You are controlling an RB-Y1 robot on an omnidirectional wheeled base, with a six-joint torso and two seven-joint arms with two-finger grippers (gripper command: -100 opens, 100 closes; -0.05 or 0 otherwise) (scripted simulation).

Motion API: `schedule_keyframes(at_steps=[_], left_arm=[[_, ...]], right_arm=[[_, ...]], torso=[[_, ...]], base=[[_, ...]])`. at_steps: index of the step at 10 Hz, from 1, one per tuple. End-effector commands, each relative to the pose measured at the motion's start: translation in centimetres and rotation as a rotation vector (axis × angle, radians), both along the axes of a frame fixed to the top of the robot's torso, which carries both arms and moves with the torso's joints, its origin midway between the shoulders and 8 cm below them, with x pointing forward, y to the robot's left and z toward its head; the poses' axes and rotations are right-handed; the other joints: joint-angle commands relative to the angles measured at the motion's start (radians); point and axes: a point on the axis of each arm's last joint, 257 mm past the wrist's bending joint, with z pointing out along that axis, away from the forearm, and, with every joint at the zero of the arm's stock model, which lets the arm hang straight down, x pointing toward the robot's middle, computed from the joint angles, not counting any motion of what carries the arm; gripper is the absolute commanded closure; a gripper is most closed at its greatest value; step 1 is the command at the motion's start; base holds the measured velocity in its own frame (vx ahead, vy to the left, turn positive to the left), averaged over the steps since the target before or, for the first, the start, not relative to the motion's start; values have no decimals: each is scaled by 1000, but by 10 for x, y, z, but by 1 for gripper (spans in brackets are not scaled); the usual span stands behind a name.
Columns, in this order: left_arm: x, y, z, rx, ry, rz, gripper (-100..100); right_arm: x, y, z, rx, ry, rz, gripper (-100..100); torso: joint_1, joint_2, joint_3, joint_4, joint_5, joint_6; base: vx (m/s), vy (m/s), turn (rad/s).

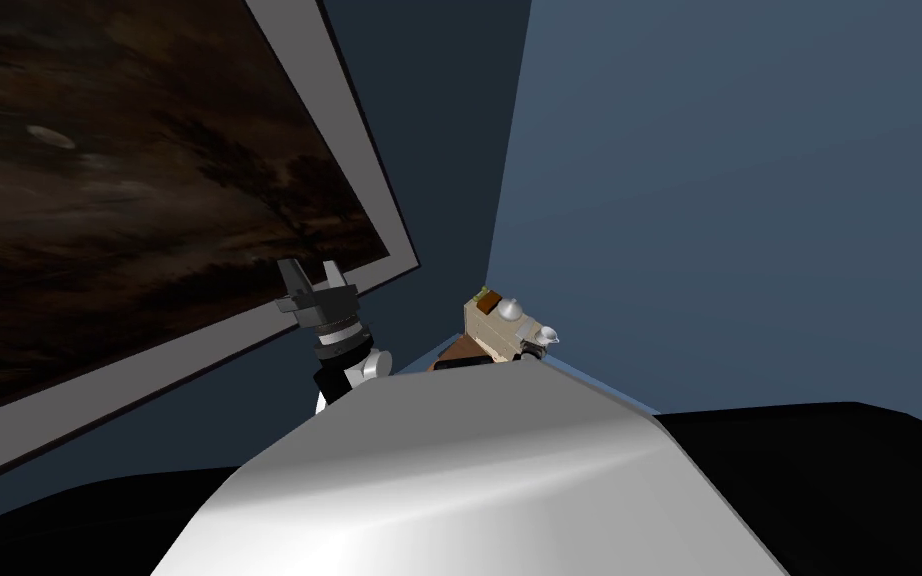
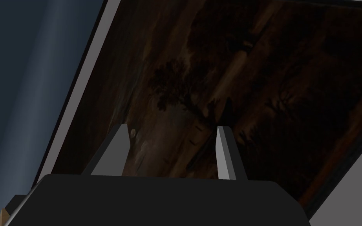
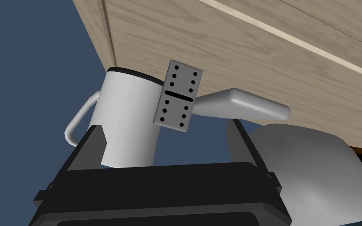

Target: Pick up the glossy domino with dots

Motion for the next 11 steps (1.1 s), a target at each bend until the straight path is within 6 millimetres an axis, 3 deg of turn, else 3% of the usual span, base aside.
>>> schedule_keyframes(at_steps=[1, 5, 11], left_arm=[[0, 0, 0, 0, 0, 0, 0], [0, 0, 0, 0, 0, 0, 0], [0, 0, 0, 0, 0, 0, 0]], right_arm=[[-6, 3, -3, 0, 2, -7, -100], [-17, 11, -9, 1, 3, -19, -100], [-17, 11, -9, 1, 3, -19, -100]], torso=[[0, 0, 0, 0, 0, 0], [-1, 1, 0, 0, 0, 0], [0, 0, 0, 0, 0, 0]], base=[[-9, -10, 29], [-12, -14, 41], [2, 2, -5]])
